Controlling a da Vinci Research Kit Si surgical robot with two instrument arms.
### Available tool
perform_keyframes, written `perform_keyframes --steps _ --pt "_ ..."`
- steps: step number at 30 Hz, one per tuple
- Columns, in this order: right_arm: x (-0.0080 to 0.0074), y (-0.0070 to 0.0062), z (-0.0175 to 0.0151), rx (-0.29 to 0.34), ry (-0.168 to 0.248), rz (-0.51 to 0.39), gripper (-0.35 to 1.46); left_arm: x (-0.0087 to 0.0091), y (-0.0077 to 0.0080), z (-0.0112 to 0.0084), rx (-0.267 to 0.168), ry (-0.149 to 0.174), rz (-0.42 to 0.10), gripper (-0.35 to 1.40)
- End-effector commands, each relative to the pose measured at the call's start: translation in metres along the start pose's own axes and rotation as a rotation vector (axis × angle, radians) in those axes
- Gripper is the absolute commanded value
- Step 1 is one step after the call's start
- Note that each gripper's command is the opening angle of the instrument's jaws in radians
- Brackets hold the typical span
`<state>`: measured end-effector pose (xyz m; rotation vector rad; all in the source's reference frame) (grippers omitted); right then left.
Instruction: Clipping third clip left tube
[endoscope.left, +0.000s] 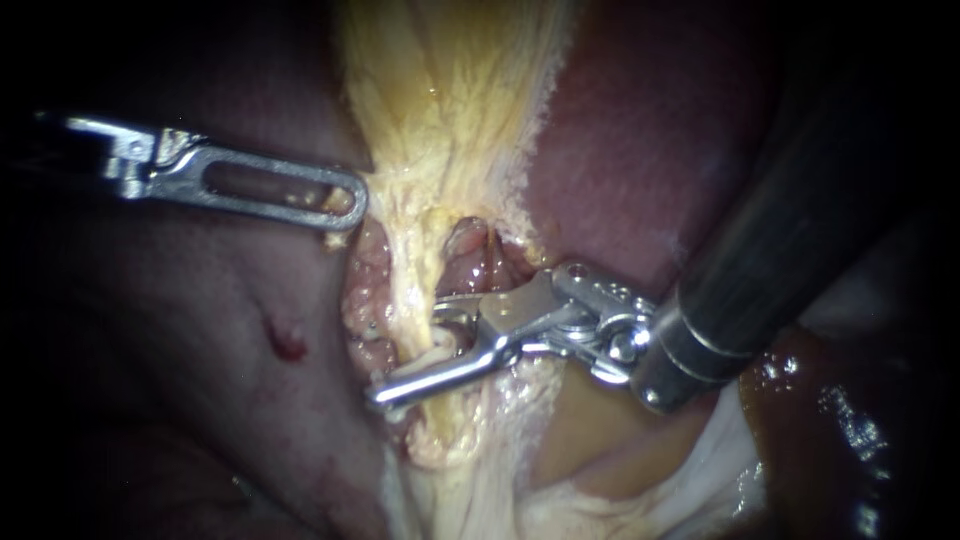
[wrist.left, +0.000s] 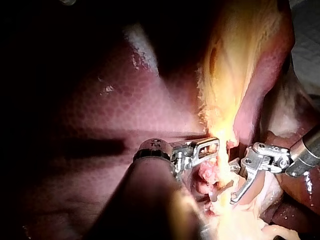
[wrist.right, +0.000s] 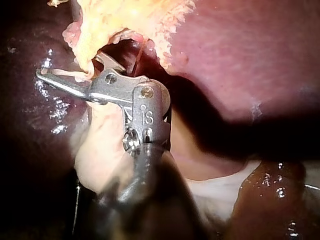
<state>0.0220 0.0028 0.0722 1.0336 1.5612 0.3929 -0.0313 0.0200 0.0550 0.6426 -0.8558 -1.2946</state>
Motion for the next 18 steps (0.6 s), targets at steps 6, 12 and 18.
perform_keyframes --steps 6,12,18 --pt "0.0001 0.0 0.0003 0.019 0.008 0.003 0.49 0.0 0.0001 0.0002 -0.001 -0.001 0.0 -0.35" --pt "-0.0003 -0.0004 0.0006 0.037 0.006 0.004 0.49 0.0 0.0003 0.0002 -0.001 -0.001 0.001 -0.35" --pt "-0.0011 -0.0008 0.0007 0.074 -0.003 0.018 0.49 0.0 0.0004 0.0002 -0.001 -0.001 0.001 -0.35"
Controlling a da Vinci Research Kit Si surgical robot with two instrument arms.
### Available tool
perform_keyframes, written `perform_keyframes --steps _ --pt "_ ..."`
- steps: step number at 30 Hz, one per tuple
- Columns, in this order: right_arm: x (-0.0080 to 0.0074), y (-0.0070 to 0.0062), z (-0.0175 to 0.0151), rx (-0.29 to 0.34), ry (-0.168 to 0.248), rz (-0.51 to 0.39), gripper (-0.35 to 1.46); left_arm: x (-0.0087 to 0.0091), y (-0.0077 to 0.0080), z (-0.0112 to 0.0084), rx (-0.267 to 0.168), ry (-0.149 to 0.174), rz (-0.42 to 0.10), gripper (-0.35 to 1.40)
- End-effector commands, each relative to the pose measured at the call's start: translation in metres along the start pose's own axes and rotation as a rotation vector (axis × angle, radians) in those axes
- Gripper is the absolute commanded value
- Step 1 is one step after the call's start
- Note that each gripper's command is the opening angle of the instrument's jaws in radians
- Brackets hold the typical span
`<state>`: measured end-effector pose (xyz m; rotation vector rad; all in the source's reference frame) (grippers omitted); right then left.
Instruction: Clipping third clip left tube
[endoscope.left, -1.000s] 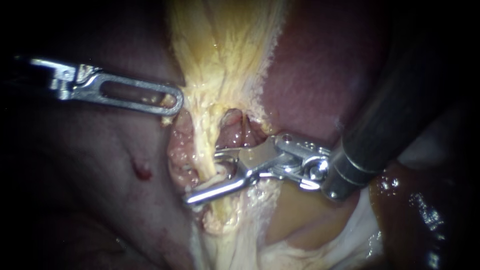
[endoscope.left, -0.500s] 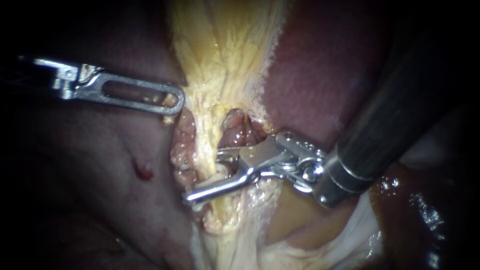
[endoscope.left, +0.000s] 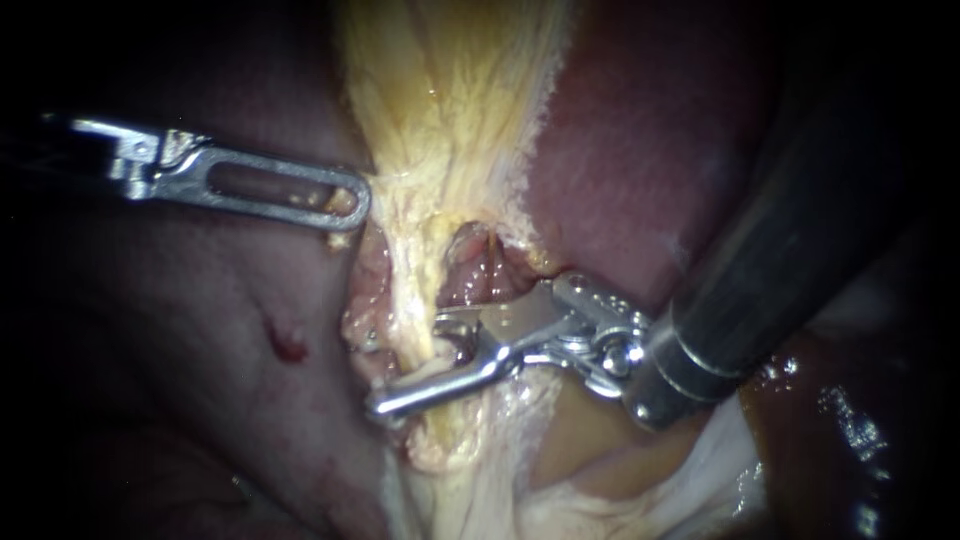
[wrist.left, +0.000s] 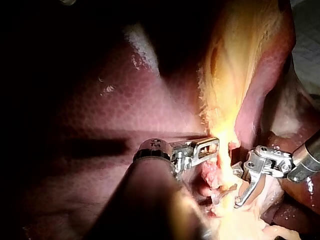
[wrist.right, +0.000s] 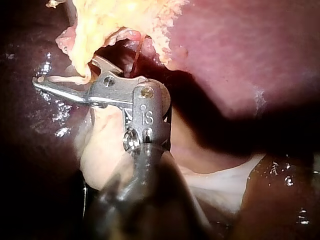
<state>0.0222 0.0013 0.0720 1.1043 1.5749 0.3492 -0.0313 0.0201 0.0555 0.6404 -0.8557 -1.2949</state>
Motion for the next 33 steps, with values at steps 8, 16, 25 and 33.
perform_keyframes --steps 8,16,25,33 --pt "-0.0002 0.0002 0.001 0.011 -0.004 0.004 0.48 0.0 -0.0001 0.0001 0.001 0.0 0.0 -0.35" --pt "0.0 0.0004 0.0017 -0.008 -0.056 -0.004 0.48 0.0 -0.0001 0.0001 0.0 0.0 0.0 -0.35" --pt "0.0001 0.0001 0.0014 -0.024 -0.108 -0.036 0.47 -0.0001 0.0001 0.0002 0.0 0.0 0.0 -0.35" --pt "0.001 0.0001 0.0012 -0.015 -0.049 -0.036 0.48 -0.0001 0.0002 0.0002 0.0 0.0 0.0 -0.35"
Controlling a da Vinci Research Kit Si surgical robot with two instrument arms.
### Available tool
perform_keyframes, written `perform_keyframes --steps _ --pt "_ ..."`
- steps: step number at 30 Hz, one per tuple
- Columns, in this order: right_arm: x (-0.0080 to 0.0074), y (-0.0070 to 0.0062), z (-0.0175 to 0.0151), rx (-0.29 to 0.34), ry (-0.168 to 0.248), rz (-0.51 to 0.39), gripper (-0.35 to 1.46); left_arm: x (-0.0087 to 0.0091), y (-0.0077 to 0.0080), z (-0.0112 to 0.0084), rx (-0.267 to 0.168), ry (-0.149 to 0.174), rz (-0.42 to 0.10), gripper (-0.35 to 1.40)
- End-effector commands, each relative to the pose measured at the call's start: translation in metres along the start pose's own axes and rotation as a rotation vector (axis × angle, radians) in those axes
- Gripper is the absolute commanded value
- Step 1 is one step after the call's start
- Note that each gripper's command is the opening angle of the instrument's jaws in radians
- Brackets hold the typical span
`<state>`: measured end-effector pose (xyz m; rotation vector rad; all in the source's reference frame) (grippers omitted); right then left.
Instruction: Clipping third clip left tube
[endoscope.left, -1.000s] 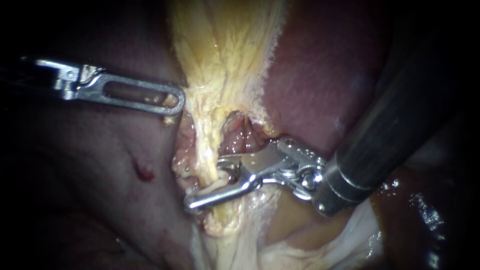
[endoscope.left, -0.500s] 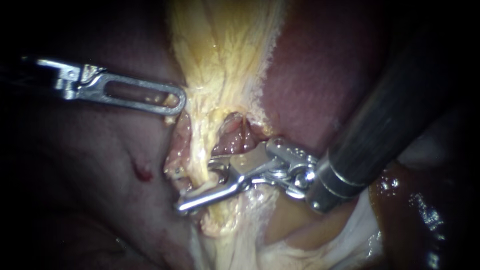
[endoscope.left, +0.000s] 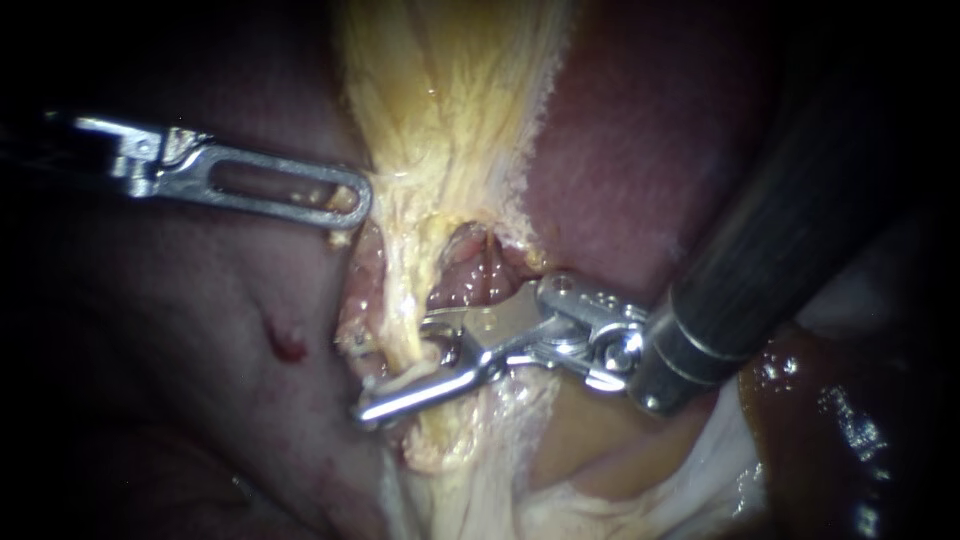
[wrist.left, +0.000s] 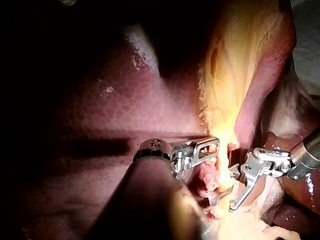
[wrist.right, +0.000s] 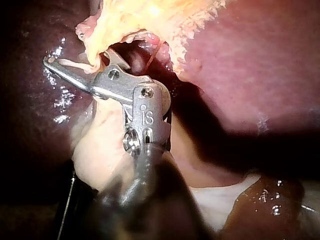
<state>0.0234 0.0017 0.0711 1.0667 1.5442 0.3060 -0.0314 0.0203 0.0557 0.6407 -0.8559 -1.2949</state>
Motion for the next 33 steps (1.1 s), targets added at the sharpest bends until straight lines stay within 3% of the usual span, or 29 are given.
perform_keyframes --steps 1,7,9,15,25,33 --pt "0.0004 0.0 -0.0001 0.001 0.017 0.0 0.48 0.0 0.0 0.0 0.0 0.0 0.0 -0.35" --pt "0.0026 -0.0001 -0.0016 0.007 0.086 0.027 0.48 0.0 0.0 0.0 0.0 0.0 0.0 -0.35" --pt "0.0033 -0.0002 -0.0021 -0.065 0.112 0.039 0.48 0.0 0.0 0.0 0.0 0.0 0.0 -0.35" --pt "0.0048 -0.0003 -0.0031 -0.18 0.153 0.055 0.48 0.0 0.0 0.0001 0.0 0.0 0.0 -0.35" --pt "0.0051 -0.0003 -0.0032 -0.198 0.16 0.058 0.48 0.0 0.0003 0.0003 0.0 -0.001 0.001 -0.35" --pt "0.0041 -0.0008 -0.0027 -0.182 0.155 0.06 0.48 0.0 0.0003 0.0003 0.0 -0.001 0.001 -0.35"
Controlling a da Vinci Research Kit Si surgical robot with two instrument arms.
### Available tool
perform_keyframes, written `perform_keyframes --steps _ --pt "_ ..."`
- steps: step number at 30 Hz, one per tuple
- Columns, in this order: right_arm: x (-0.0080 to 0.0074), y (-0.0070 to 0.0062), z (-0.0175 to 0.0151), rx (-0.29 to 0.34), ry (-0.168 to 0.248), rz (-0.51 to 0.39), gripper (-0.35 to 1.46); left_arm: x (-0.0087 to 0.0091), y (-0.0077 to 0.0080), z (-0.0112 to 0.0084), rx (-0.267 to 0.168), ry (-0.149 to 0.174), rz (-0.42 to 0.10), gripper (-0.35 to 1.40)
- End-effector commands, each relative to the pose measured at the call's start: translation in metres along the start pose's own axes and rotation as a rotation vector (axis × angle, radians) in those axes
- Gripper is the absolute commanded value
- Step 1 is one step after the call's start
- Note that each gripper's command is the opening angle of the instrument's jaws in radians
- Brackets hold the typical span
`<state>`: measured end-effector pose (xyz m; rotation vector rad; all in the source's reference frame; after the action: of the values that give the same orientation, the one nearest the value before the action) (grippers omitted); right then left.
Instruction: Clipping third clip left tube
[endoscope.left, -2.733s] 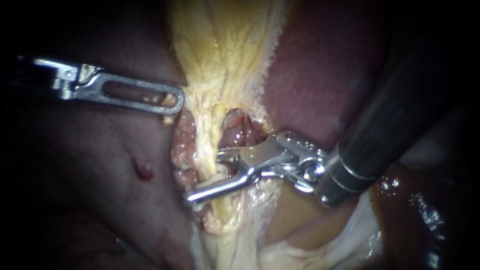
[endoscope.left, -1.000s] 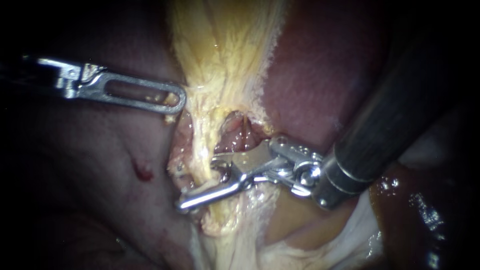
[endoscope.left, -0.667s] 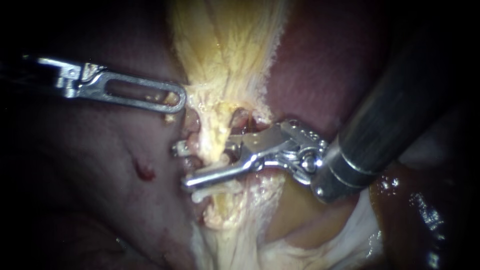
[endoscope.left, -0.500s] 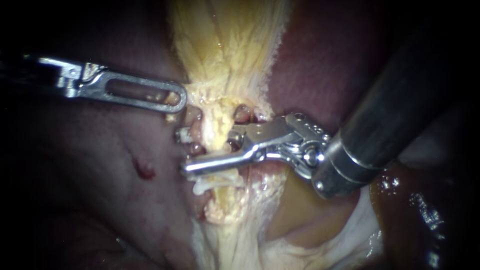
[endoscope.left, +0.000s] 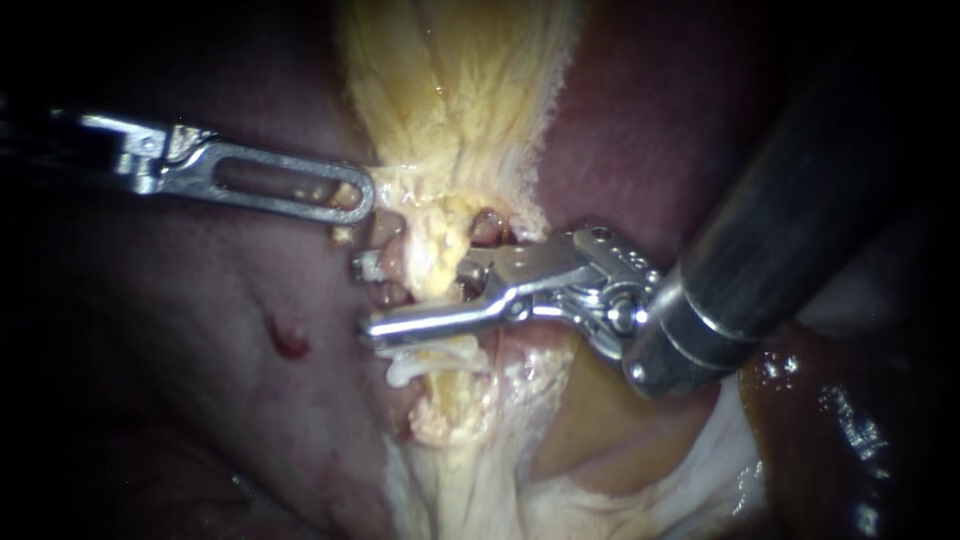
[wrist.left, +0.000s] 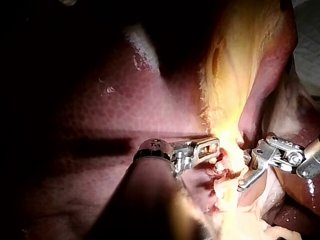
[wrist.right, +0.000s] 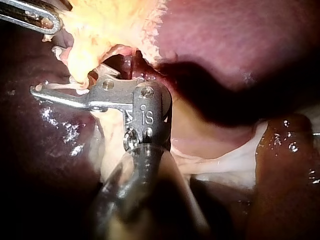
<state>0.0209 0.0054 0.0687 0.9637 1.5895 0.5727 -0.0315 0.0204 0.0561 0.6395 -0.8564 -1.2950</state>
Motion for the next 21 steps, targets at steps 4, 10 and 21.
perform_keyframes --steps 4,10,21 --pt "-0.0005 -0.0007 0.0001 0.057 -0.023 -0.002 0.48 0.0 0.0 -0.0001 0.0 0.0 0.0 -0.35" --pt "-0.0004 -0.0019 0.0003 0.097 -0.037 -0.001 0.47 0.0 0.0 -0.0001 0.0 0.0 0.0 -0.35" --pt "-0.0004 -0.002 0.0003 0.102 -0.039 -0.001 0.46 0.0 0.0 -0.0001 0.0 0.0 0.0 -0.35"
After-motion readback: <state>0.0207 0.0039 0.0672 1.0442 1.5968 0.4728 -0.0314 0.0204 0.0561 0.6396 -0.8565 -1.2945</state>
